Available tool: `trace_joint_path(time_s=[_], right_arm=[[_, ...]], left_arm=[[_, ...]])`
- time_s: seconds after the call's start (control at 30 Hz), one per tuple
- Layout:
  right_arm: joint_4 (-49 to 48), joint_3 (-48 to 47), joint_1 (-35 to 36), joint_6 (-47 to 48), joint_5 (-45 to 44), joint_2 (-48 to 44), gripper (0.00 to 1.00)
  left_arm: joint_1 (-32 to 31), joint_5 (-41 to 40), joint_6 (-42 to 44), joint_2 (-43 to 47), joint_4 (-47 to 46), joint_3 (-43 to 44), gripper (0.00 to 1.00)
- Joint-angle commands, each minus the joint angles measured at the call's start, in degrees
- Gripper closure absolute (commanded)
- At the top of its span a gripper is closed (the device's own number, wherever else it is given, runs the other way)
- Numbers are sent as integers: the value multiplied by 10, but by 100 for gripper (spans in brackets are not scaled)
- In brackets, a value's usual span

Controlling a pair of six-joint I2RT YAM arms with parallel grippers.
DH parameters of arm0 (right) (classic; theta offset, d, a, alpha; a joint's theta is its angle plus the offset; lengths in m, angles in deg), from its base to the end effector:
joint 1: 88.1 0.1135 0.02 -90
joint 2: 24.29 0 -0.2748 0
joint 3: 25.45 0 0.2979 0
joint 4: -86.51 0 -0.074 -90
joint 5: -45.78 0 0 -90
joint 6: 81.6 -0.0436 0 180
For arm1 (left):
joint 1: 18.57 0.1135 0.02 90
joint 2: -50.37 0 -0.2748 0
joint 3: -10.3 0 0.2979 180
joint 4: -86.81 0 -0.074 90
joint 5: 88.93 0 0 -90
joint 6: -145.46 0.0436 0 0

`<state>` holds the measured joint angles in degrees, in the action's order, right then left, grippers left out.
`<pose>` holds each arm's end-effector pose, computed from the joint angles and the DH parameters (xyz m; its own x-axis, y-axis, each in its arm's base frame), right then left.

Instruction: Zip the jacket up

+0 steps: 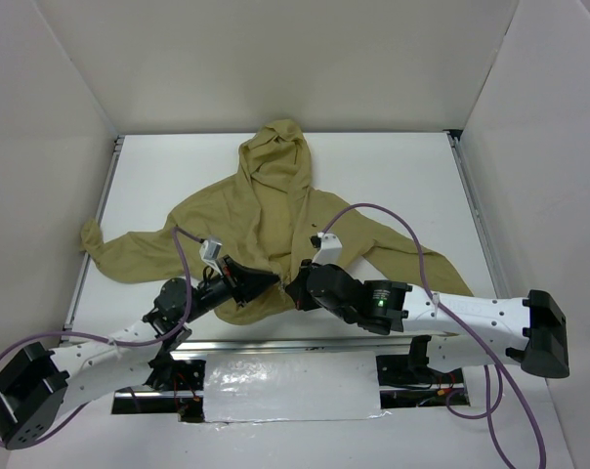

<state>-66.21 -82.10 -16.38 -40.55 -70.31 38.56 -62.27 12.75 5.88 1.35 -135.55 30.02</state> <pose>0.1076 0.2647 0.2634 -0.6700 0.1311 -0.7307 -0.3540 0.8088 0.4697 0.1481 -0.1537 0.2015 -0.5177 -0.5365 -0.6664 0.6555 0.2519 -0.7120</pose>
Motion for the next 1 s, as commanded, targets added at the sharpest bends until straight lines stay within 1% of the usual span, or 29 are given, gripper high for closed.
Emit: trace_joint_path(time_s=[0.0, 0.53, 0.97], right_arm=[[-13, -14, -1, 4, -5, -10, 100], [-14, -2, -1, -7, -19, -32, 100], [-11, -7, -2, -14, -29, -27, 100]], left_arm=[[-2, -5, 4, -6, -49, 21, 100], [-2, -4, 3, -6, -52, 17, 100], [-2, 6, 4, -7, -61, 14, 100]])
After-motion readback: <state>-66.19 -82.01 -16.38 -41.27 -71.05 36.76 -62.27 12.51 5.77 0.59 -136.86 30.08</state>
